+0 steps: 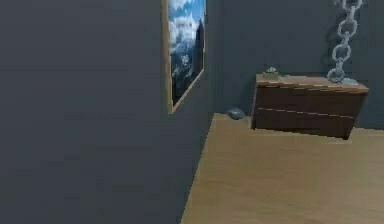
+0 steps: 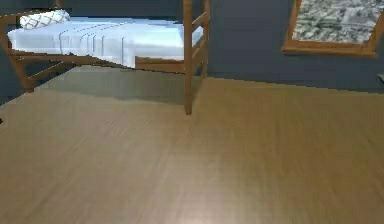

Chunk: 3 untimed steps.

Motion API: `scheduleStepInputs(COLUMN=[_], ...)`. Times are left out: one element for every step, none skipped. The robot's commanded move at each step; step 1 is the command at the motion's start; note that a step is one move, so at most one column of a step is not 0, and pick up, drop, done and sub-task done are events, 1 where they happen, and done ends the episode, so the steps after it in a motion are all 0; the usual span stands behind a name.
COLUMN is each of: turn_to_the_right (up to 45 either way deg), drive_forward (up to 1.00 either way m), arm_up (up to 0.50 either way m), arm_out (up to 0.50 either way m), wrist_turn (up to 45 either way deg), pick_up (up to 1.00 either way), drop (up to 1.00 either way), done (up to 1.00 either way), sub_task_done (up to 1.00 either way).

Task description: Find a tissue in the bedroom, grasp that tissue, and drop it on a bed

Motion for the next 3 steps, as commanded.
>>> scheduleStepInputs(turn_to_the_right=[45.0,45.0,12.0], drive_forward=[0.0,0.0,0.0], arm_up=[0.0,0.0,0.0], arm_out=[0.0,0.0,0.0], wrist_turn=[0.0,0.0,0.0], pick_up=[0.0,0.0,0.0], drop=[0.0,0.0,0.0], done=[0.0,0.0,0.0], sub_task_done=[0.0,0.0,0.0])
